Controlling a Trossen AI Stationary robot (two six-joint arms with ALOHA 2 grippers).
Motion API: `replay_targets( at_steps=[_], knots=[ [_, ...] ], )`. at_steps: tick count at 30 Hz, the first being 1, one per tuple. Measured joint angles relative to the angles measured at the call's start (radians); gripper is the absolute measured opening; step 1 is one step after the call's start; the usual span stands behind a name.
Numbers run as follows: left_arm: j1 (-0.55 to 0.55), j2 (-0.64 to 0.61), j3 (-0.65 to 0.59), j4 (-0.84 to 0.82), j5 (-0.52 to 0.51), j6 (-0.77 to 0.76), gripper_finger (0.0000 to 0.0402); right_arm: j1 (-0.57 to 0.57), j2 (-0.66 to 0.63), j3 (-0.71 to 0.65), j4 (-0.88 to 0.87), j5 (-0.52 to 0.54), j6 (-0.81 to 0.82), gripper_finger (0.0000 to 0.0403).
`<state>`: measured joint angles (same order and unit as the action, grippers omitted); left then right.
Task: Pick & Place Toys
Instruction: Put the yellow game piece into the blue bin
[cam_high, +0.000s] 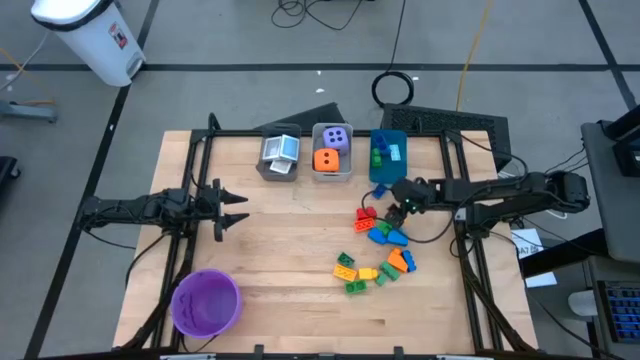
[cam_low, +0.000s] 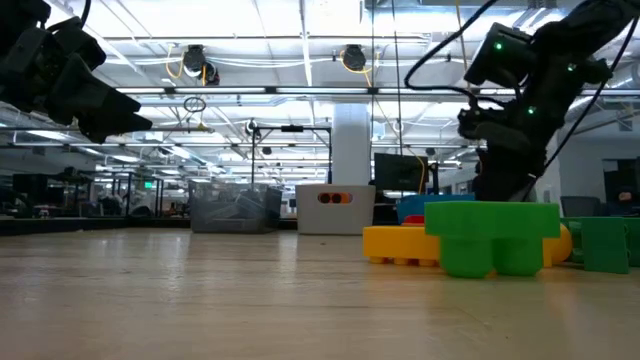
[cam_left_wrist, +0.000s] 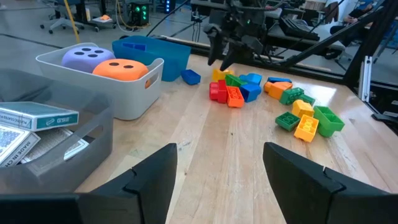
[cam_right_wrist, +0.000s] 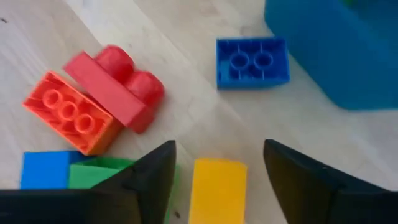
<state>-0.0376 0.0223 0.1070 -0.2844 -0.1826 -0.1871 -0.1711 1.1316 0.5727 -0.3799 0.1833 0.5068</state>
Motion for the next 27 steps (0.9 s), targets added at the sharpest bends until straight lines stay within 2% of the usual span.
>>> replay_targets(
  at_steps=[5, 11, 20, 24, 27],
  knots=[
    [0.0, 0.0, 0.0, 0.0, 0.0, 0.0, 0.0246, 0.0, 0.0, 0.086, -0.141, 0.003, -0.005, 0.027],
    [0.0, 0.0, 0.0, 0.0, 0.0, 0.0, 0.0246, 0.0, 0.025, 0.101, -0.252, 0.0, -0.033, 0.0264],
    [0.0, 0.0, 0.0, 0.0, 0.0, 0.0, 0.0246, 0.0, 0.074, 0.08, -0.215, -0.004, -0.014, 0.0256],
    [0.0, 0.0, 0.0, 0.0, 0.0, 0.0, 0.0246, 0.0, 0.072, 0.08, -0.198, -0.056, -0.018, 0.0256],
    [0.0, 0.0, 0.0, 0.0, 0.0, 0.0, 0.0246, 0.001, 0.058, 0.079, -0.191, -0.054, -0.022, 0.0256]
  ],
)
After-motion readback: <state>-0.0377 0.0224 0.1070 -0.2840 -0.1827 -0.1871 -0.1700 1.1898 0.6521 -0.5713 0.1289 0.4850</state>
